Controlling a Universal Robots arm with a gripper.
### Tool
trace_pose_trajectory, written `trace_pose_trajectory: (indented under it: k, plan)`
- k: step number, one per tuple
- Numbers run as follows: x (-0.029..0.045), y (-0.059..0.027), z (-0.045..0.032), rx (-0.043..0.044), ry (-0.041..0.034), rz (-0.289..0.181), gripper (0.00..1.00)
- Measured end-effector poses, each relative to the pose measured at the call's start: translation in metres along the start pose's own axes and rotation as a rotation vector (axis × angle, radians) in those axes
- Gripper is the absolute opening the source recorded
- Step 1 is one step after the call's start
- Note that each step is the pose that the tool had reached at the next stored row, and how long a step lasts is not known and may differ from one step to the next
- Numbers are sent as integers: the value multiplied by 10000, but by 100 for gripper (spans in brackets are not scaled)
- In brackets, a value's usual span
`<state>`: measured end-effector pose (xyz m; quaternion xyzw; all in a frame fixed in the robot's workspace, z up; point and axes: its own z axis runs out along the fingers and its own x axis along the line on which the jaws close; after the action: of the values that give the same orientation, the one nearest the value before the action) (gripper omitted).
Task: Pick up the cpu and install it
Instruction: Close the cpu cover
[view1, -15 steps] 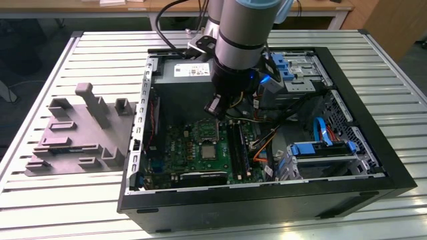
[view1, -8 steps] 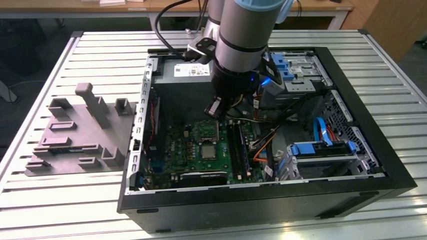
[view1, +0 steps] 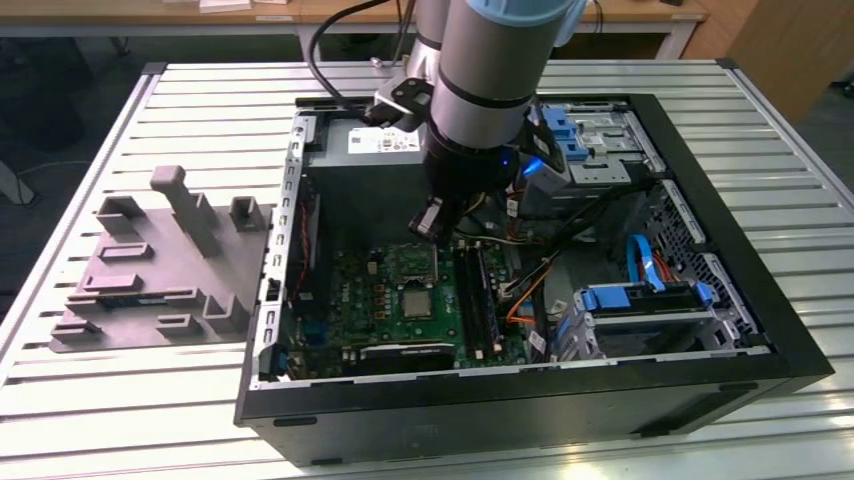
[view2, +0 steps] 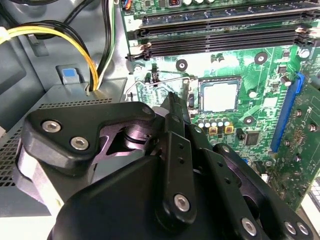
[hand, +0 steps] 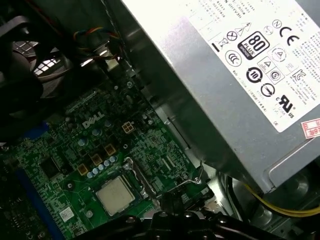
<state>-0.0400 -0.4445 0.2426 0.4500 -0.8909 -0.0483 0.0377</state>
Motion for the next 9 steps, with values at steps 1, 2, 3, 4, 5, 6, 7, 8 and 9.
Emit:
trace_pose_trajectory:
  k: [1,2,3,4,5,6,7,8,9]
  plan:
    - [6,-3,0,0,1,-3,11]
    - [11,-6,0,0,1,-8,11]
    - [17,-9,-1,0,2,-13,11]
    - [25,-12,-1,0,2,-17,11]
    - [33,-15,-1,0,2,-22,11]
    - [42,-19,-1,1,3,-27,11]
    - [52,-24,-1,0,3,-33,11]
    - [62,-29,-2,1,5,-37,11]
    - [71,-34,-3,1,5,-38,11]
